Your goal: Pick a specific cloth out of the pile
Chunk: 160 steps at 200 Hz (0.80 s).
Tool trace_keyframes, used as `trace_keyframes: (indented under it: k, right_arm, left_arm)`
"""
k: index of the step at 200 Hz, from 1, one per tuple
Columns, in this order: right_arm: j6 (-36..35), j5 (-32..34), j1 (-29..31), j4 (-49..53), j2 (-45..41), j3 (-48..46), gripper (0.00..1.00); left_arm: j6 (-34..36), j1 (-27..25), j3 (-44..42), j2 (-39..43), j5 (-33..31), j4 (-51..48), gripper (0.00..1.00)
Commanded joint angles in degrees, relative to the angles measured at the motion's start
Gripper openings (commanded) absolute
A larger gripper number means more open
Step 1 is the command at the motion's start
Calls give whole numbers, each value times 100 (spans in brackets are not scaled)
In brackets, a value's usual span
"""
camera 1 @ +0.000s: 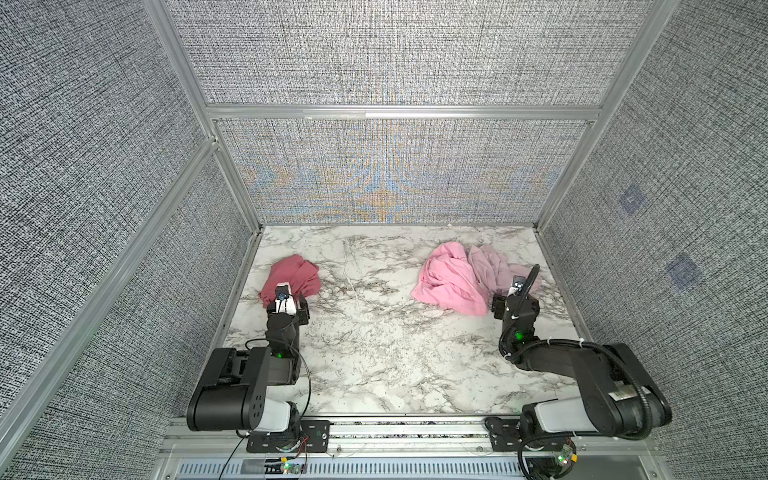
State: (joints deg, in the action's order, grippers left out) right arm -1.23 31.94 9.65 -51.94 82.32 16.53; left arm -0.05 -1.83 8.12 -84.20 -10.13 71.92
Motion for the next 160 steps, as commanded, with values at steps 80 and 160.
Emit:
trace_keyframes:
  k: [80,160]
  right_arm:
    - [203,-711,-499,-1455,347,-292,80]
    - [363,-1136,-737,-1052,667,35,83]
  left_arm:
    - [43,2,37,-404,57,848,68]
    - [146,3,116,-399,328,680,70]
